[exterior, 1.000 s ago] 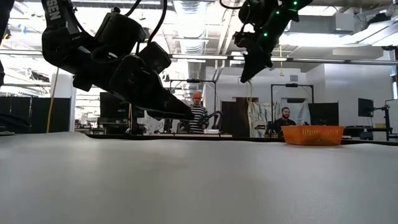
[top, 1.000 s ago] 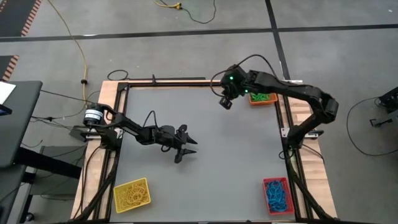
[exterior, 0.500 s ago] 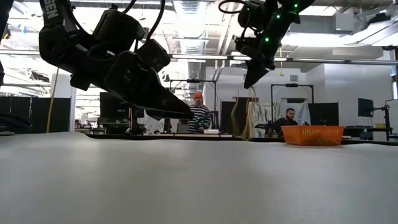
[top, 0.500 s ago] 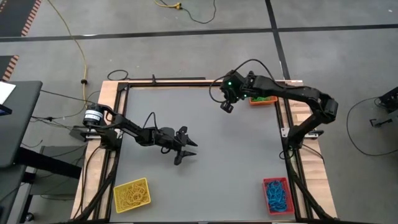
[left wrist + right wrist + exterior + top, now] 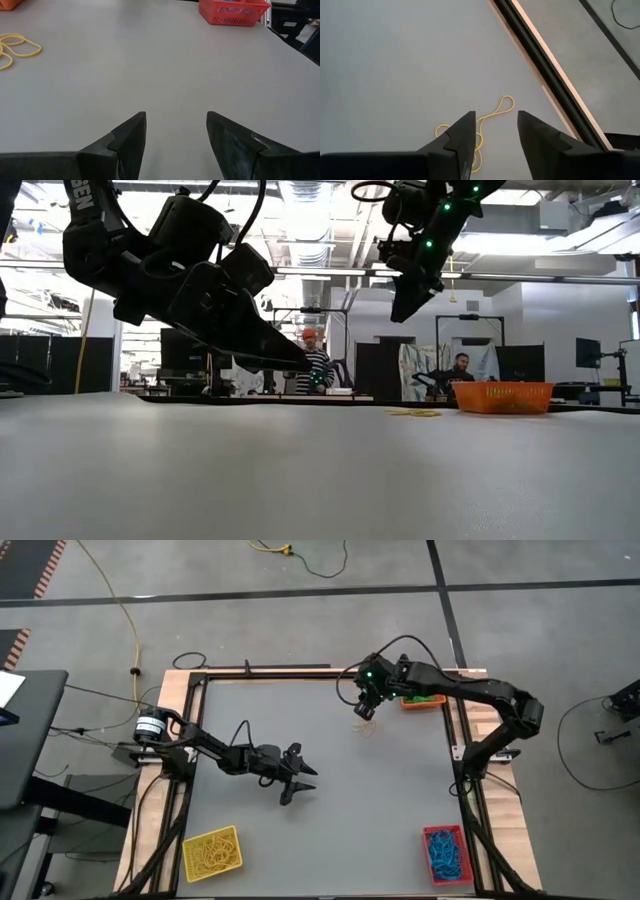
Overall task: Sort rubber bands into baskets
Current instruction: Put the yellow rubber band into the yellow bin
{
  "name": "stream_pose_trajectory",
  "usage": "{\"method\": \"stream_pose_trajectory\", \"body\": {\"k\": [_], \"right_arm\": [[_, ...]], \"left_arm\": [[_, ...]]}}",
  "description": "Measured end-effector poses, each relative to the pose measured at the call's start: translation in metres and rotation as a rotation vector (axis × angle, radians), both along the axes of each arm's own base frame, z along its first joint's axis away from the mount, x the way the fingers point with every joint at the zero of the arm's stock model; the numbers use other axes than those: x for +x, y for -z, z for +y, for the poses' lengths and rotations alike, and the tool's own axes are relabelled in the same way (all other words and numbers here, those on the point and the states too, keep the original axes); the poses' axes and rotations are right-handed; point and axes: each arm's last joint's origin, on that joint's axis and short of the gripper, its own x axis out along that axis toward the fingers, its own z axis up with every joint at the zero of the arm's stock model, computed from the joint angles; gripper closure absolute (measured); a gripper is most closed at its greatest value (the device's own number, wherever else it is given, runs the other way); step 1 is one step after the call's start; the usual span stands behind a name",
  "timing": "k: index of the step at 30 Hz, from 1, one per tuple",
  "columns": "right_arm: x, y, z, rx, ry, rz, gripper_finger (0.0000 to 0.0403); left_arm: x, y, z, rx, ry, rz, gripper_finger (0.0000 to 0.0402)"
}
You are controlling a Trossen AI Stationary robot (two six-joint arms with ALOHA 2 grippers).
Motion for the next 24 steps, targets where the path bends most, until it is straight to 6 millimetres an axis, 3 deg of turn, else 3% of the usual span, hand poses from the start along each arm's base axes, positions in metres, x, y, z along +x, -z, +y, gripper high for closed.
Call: {"method": "stream_pose_trajectory", "body": {"k": [4,7,12,18,21,24], "right_arm": [[0.003,0.007,-0.001,0.020,0.002,0.027,0.0224],[0.009,0.026,-0.003,0.080,-0.007,0.095,0.0225],[0.027,0.075,-0.005,0.241,-0.063,0.221,0.0228],[0.042,0.128,0.000,0.317,-0.130,0.369,0.0228],[0.045,0.138,0.000,0.312,-0.127,0.395,0.0234],[0.045,0.139,-0.002,0.266,-0.092,0.416,0.0275]], "left_arm": [[0.000,0.000,0.000,0.000,0.000,0.000,0.0204],[0.000,0.000,0.000,0.000,0.000,0.003,0.0204],[-0.001,0.002,0.000,0.001,0.000,0.021,0.0204],[-0.002,0.004,-0.004,0.002,0.012,0.041,0.0204],[-0.002,0.004,-0.005,0.007,0.020,0.046,0.0204],[-0.002,0.004,-0.006,0.016,0.027,0.044,0.0204]]}}
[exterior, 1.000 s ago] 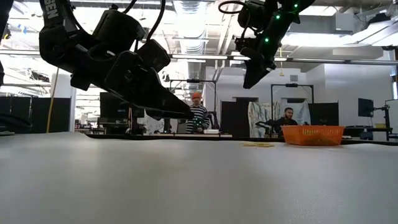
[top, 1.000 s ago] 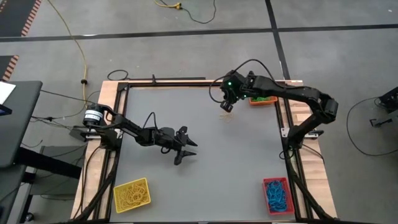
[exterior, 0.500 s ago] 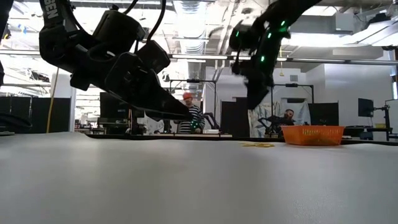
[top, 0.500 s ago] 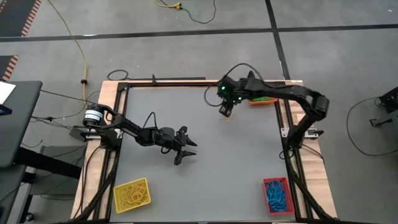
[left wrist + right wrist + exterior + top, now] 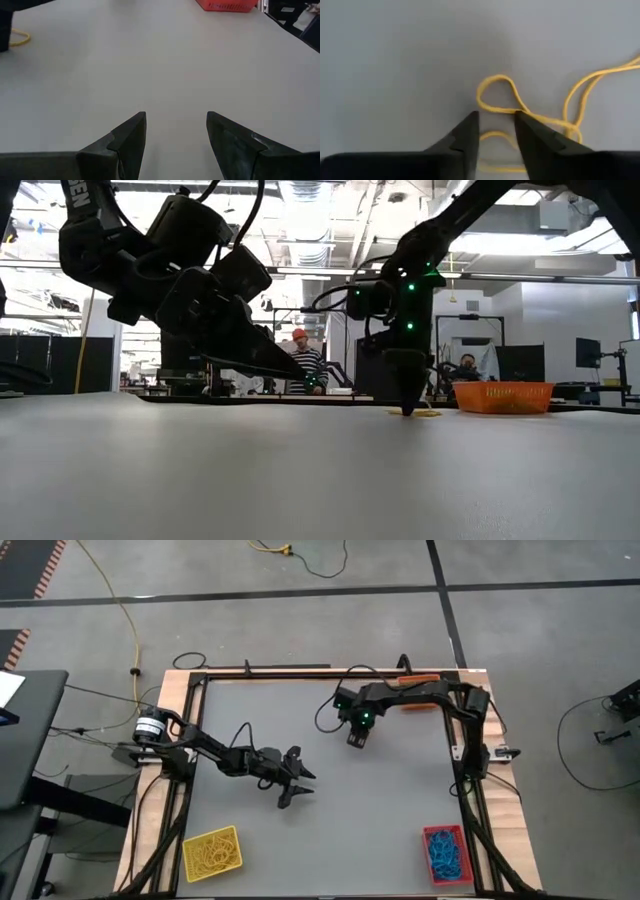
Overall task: Sort rubber bands into baskets
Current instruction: Put the yellow rubber band into the yellow bin
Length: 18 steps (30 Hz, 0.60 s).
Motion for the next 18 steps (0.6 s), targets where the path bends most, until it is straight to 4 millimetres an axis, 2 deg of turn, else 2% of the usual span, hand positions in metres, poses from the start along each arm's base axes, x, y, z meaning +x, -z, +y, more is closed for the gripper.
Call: {"method": "stream_pose_trajectory", "body": {"k": [3,4,7,14,18], "right_arm": [[0.000,-0.007,0.000,-0.036,-0.010,-0.020,0.0368],[0.000,-0.011,0.000,-0.053,-0.019,-0.034,0.0381],[-0.002,-0.034,0.002,-0.097,-0.018,-0.103,0.0386],[-0.011,-0.085,0.022,-0.154,-0.050,-0.247,0.0386],[-0.013,-0.088,0.024,-0.140,-0.046,-0.257,0.0372]], "left_arm": [[0.000,0.000,0.000,0.004,-0.006,0.000,0.0204],[0.000,0.000,0.000,0.004,-0.006,0.000,0.0204],[0.000,0.000,0.000,0.008,-0.009,-0.001,0.0204],[0.000,0.000,0.001,0.015,-0.022,-0.003,0.0204],[0.001,-0.001,0.001,0.014,-0.022,-0.013,0.0204]]}}
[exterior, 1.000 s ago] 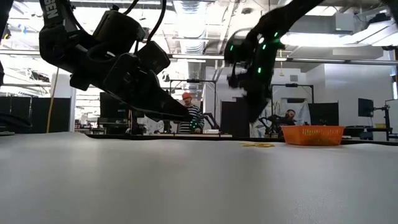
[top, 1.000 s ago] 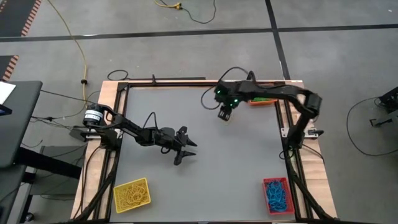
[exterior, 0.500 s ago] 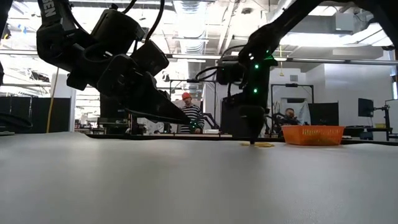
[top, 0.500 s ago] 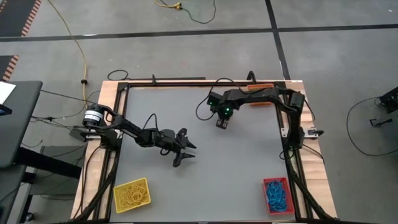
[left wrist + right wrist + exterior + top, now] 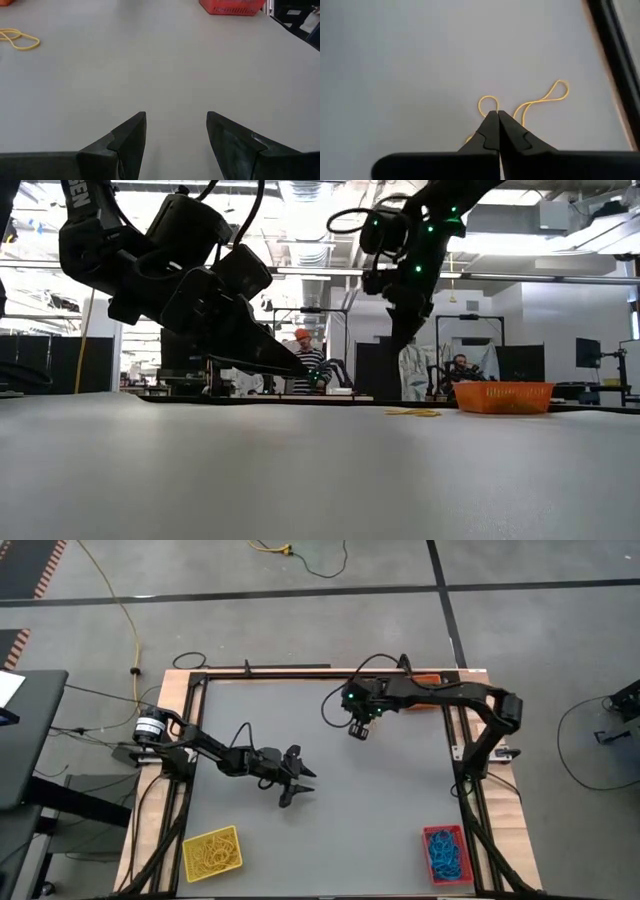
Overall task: Sort rubber bands into baskets
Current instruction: Put the yellow rubber band into the yellow bin
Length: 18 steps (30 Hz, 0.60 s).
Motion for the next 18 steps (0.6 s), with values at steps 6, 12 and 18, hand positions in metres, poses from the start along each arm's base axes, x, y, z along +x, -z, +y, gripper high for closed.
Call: {"method": "stream_pose_trajectory", "body": {"k": [6,12,18], "right_arm": [[0.007,0.034,-0.011,0.038,-0.006,0.119,0.0257],[0.010,0.079,-0.028,0.084,-0.005,0.250,0.0191],[0.009,0.088,-0.040,0.091,0.012,0.249,0.0235]], "left_arm": [[0.000,0.000,0.000,-0.007,-0.003,0.001,0.0204],[0.000,0.001,-0.001,-0.013,-0.004,0.009,0.0204],[0.000,0.001,-0.001,-0.012,-0.003,0.012,0.0204]]}}
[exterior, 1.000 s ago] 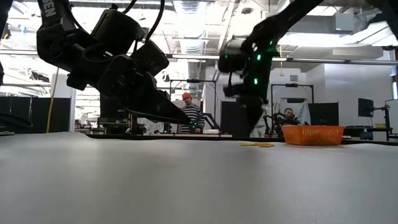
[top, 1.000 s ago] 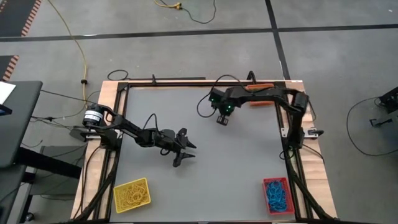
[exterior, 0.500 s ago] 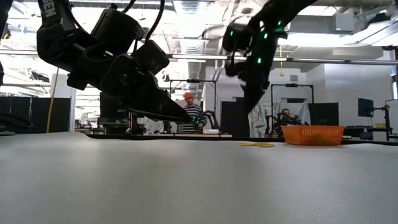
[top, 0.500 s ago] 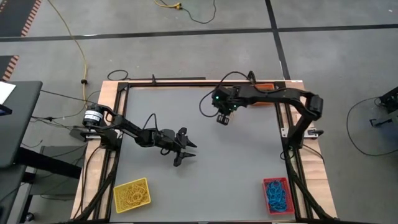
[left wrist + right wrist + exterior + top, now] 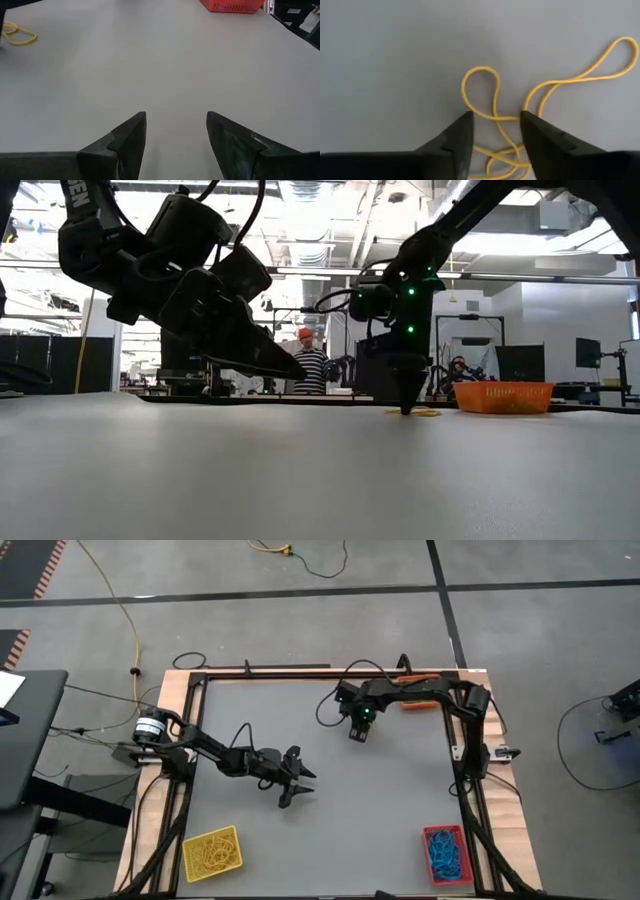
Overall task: Sort rubber bands into baskets
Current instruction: Put the yellow rubber band into the yellow bin
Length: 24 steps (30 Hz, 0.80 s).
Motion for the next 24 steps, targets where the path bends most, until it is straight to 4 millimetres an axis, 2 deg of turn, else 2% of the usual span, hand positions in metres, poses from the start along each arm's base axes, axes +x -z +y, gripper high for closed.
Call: {"method": "stream_pose_trajectory", "body": {"k": [2,4,6,11,16,24], "right_arm": [[0.000,-0.003,0.000,-0.006,-0.008,-0.010,0.0286],[-0.001,-0.006,-0.001,-0.017,-0.020,-0.021,0.0355],[-0.002,-0.012,-0.001,-0.025,-0.024,-0.032,0.0383],[-0.004,-0.030,0.004,-0.047,-0.022,-0.078,0.0386],[-0.006,-0.059,0.018,-0.081,-0.053,-0.155,0.0386],[-0.017,-0.119,0.050,-0.145,-0.105,-0.350,0.0386]], "left_arm": [[0.000,0.000,0.000,0.002,0.000,0.002,0.0204],[0.000,0.000,0.000,0.004,0.000,0.001,0.0204],[0.000,0.000,0.000,0.010,0.002,0.000,0.0204],[0.000,0.000,0.000,0.014,-0.005,0.000,0.0204],[0.000,0.000,0.000,0.015,-0.006,-0.001,0.0204],[0.001,-0.002,0.001,0.020,-0.021,-0.022,0.0204]]}}
